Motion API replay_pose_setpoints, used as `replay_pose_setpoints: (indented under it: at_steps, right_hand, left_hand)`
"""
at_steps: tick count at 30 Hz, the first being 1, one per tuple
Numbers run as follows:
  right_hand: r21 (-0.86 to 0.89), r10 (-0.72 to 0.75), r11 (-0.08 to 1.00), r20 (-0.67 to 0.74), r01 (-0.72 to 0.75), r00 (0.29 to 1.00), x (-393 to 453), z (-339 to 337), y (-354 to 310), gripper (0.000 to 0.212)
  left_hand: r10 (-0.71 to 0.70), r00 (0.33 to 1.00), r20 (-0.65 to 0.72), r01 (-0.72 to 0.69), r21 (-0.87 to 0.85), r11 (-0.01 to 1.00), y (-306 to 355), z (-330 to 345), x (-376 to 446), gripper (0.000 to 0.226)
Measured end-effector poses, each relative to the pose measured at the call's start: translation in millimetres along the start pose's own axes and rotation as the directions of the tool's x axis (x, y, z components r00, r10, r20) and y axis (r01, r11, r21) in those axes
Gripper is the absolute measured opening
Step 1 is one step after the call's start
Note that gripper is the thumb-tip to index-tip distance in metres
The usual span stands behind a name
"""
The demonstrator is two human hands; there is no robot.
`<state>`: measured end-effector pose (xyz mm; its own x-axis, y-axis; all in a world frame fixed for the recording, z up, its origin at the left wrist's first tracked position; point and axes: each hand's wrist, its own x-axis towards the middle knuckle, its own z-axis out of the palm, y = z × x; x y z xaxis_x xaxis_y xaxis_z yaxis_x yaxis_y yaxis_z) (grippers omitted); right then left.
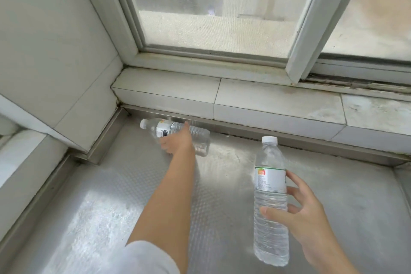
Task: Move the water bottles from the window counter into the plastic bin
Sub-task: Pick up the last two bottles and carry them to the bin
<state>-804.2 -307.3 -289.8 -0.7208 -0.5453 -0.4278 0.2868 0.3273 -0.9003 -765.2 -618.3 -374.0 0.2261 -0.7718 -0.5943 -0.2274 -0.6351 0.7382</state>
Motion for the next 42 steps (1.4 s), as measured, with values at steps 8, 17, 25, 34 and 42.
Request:
replay_pose_setpoints:
  at_steps: [8, 17, 25, 34, 42]
  right_hand:
    - [0.029, -0.002, 1.000, -0.010, 0.003, 1.000, 10.6, 5.3, -6.0, 0.093]
    - [0.013, -0.020, 1.000, -0.076, 0.021, 0.997, -19.8, -10.2, -12.4, 0.093]
    - [0.038, -0.081, 0.995, -0.172, 0.089, 0.982, -98.1, -43.4, -9.2, 0.098]
    - [0.133, -0.108, 0.973, -0.457, 0.188, 0.883, -239.0, -105.7, 27.5, 0.103]
    - [0.152, -0.090, 0.947, -0.718, 0.282, 0.690, -398.8, -135.1, 85.7, 0.095]
  left_hand:
    - [0.011, 0.997, 0.076, 0.017, -0.363, 0.932, 1.3, -10.6, -14.3, 0.070]
    - [0.122, 0.811, 0.572, 0.092, -0.331, 0.939, -45.1, -101.4, -110.1, 0.031]
    - [0.325, 0.588, 0.741, -0.303, -0.171, 0.938, -52.6, -129.9, -196.9, 0.076]
    - [0.362, 0.295, 0.884, -0.555, -0.150, 0.818, -102.9, -167.2, -307.5, 0.084]
    - [0.241, -0.043, 0.970, -0.606, -0.217, 0.765, -175.0, -228.2, -401.1, 0.087]
